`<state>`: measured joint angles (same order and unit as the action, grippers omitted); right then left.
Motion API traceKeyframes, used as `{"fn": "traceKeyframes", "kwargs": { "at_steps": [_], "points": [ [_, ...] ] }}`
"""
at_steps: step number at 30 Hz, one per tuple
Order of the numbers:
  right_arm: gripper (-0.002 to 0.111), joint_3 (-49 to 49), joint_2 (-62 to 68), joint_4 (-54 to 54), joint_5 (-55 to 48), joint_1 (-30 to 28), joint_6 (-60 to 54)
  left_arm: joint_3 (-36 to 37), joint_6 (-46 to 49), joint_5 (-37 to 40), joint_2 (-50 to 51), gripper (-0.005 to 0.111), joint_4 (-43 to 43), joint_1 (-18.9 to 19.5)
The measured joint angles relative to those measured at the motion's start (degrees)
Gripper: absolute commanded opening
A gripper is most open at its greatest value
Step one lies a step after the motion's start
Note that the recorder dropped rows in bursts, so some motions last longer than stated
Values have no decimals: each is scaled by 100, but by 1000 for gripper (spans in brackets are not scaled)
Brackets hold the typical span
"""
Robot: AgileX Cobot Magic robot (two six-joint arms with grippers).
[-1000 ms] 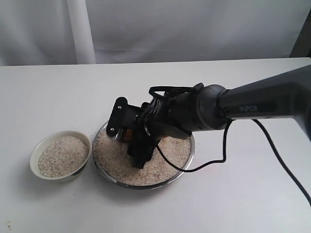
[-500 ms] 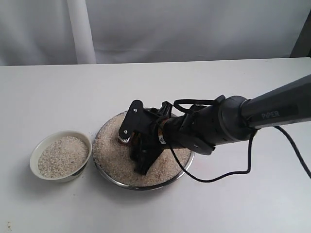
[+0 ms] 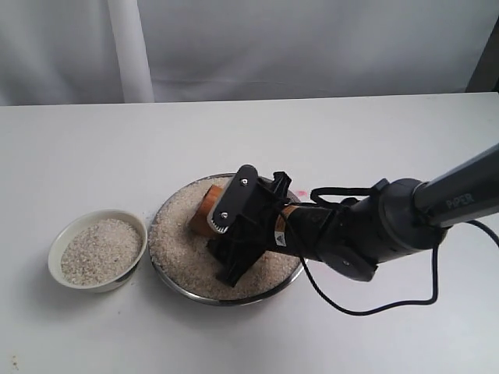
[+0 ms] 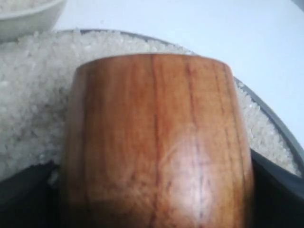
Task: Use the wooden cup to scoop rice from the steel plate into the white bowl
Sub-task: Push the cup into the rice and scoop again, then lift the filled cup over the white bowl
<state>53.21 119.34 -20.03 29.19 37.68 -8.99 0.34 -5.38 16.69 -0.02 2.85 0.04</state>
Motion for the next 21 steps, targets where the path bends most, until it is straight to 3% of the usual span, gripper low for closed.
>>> {"fn": "traceKeyframes", "kwargs": {
  "at_steps": [21],
  "points": [
    [3, -134, 0, 207, 1615, 0, 0, 0, 0, 0, 0, 0, 0, 0]
  ]
}}
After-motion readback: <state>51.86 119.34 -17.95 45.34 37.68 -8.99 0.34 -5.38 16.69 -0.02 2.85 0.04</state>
